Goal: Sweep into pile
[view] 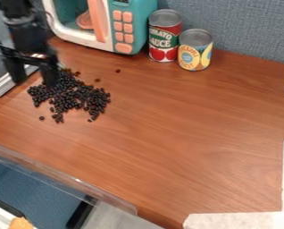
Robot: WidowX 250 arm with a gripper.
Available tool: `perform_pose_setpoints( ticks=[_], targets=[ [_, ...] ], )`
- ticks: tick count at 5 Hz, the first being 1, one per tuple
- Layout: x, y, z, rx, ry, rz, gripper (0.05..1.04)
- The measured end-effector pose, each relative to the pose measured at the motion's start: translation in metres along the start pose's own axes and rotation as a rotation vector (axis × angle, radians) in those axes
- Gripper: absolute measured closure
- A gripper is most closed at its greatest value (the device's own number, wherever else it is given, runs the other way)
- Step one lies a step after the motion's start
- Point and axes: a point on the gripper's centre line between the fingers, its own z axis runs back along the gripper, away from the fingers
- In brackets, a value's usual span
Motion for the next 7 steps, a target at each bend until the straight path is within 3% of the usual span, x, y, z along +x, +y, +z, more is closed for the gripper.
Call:
perform_pose_setpoints(
  ticks=[2, 3, 4, 5, 7],
  targets=[
    [0.006, 0.065, -0.01, 0.052, -0.069, 0.013, 0.085],
    [0.021, 0.094, -0.022, 0.024, -0.107, 0.046, 0.085],
    [0.03, 0.117, -0.039, -0.005, -0.108, 0.006, 0.085],
    [0.039, 0.125, -0.051, 0.01, -0.075, -0.017, 0.085],
    [0.065, 0.109, -0.054, 0.044, -0.092, -0.123, 0.084]
  ],
)
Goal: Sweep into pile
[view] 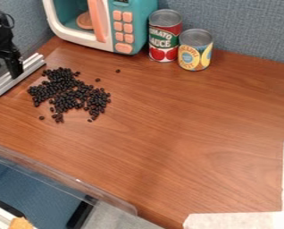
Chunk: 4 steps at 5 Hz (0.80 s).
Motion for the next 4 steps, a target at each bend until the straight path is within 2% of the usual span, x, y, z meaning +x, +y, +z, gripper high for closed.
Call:
perform_pose_setpoints(
  ticks=[2, 3, 4],
  targets=[
    [0.02, -0.019, 0.0, 0.017, -0.014, -0.063, 0.084],
    [0.014, -0.023, -0.006, 0.025, 0.008, -0.059, 0.084],
    [0.019, -0.022, 0.014, 0.053, -0.035, -0.062, 0.084]
  ],
)
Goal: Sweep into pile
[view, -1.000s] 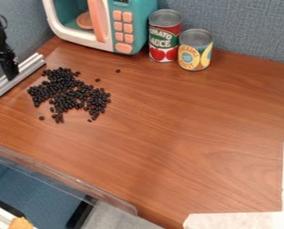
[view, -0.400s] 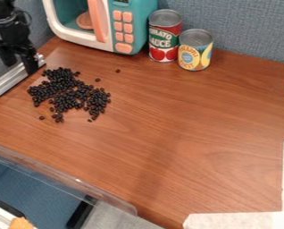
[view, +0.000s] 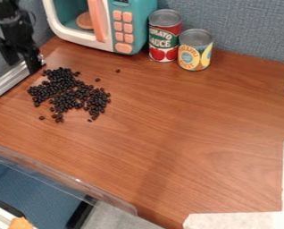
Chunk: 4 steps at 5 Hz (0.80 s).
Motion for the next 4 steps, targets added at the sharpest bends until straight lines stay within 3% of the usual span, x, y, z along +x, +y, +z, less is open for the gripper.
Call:
perform_pose_setpoints(
  ticks=[1, 4],
  targets=[
    [-0.001, 0.003, 0.002, 0.007, 0.007, 0.01, 0.084],
    [-0.011, 0.01, -0.019, -0.031, 0.057, 0.014, 0.084]
  ],
)
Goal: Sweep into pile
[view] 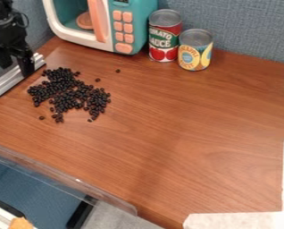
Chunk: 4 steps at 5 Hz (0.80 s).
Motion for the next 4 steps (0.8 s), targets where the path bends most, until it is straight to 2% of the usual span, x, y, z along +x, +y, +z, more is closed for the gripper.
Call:
perform_pose_setpoints(
  ticks=[1, 3, 4],
  targets=[
    [-0.0005, 0.0002, -0.0007, -0.002, 0.001, -0.004, 0.122],
    [0.0002, -0.001, -0.0006, -0.006, -0.001, -0.003, 0.698],
    [-0.0009, -0.0021, -0.0016, -0.007, 0.006, -0.003, 0.746]
  ],
)
